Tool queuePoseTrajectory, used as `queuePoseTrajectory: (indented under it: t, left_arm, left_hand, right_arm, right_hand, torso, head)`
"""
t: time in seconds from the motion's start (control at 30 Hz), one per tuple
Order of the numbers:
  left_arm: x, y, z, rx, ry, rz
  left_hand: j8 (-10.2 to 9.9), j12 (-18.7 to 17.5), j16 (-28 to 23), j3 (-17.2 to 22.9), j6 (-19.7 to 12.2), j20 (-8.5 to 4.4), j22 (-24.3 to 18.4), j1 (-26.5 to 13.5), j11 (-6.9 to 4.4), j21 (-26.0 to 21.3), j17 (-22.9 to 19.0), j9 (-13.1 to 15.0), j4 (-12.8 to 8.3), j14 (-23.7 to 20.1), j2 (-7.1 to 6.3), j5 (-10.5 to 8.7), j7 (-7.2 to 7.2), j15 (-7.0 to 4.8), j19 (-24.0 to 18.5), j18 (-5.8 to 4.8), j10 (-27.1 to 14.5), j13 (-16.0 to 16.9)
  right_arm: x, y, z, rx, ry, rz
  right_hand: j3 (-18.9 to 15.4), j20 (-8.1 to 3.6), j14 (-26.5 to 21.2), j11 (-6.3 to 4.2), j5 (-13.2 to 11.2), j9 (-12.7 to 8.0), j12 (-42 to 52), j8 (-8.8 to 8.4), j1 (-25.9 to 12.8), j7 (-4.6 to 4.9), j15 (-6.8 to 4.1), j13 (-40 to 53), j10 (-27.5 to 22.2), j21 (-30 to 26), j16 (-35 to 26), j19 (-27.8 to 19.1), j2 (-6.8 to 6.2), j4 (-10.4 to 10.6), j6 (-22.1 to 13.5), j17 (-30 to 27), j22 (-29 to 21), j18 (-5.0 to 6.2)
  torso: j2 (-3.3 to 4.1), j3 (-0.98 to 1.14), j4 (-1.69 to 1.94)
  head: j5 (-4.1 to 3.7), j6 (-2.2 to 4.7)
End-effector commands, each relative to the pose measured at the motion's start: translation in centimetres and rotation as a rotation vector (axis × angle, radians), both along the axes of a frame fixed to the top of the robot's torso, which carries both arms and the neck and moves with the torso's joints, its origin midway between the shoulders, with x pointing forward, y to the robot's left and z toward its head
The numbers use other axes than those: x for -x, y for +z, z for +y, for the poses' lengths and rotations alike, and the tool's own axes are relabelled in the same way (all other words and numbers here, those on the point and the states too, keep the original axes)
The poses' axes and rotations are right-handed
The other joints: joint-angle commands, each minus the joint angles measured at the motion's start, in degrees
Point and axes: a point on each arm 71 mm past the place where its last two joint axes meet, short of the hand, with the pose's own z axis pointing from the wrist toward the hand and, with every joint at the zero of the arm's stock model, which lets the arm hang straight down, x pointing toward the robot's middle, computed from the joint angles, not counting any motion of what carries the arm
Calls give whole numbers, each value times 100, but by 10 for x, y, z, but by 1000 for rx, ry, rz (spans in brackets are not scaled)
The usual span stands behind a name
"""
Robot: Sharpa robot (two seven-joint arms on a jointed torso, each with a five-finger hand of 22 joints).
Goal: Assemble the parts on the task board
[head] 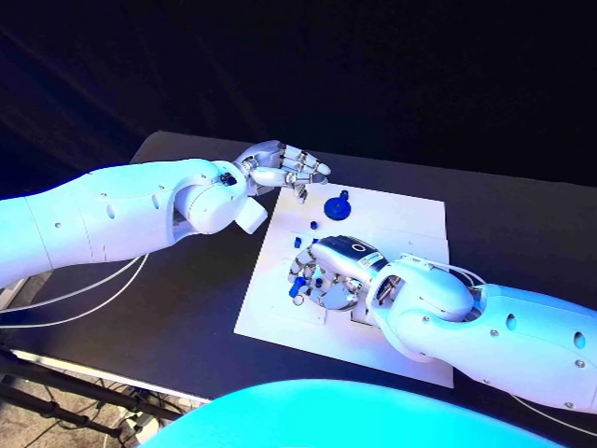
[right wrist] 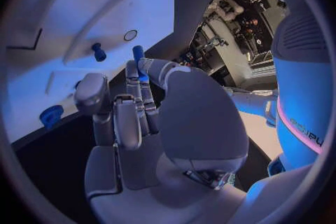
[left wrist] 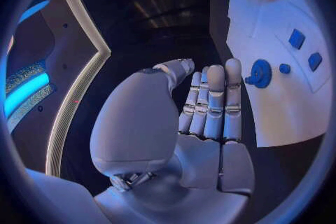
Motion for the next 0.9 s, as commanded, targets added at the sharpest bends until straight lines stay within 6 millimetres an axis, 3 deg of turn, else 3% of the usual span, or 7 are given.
queuePoseTrajectory:
  t: [0.03, 0.9]
  left_arm:
    - [1, 1, -3, 13, -21, 3]
    - [1, 0, -2, 11, -23, 8]
  left_hand:
    - [37, 27, -17, -12, -43, 10, -4, -23, -1, 34, -6, 5, 10, -15, 14, 3, 4, 40, 21, 42, -34, 3]
    - [37, 27, -17, -12, -43, 10, -4, -23, -1, 34, -6, 5, 10, -15, 14, 3, 4, 40, 21, 42, -34, 3]
  right_arm:
    - [2, -3, 1, 63, 30, -25]
    - [4, -9, 2, 125, 26, -51]
  right_hand:
    - [26, -20, 191, -34, 11, 550, 5, 334, -9, 10, -39, 6, 11, -5, 36, 1, 73, -8, 37, 0, -2, -73]
    - [29, -21, 189, -36, 8, 566, 8, 347, -30, 9, -40, 11, 22, 0, 32, 4, 66, -26, 36, -14, 5, -74]
  torso:
    - [0, 3, -3]
    - [0, -1, 1]
  head:
    - [16, 0]
    - [24, 0]
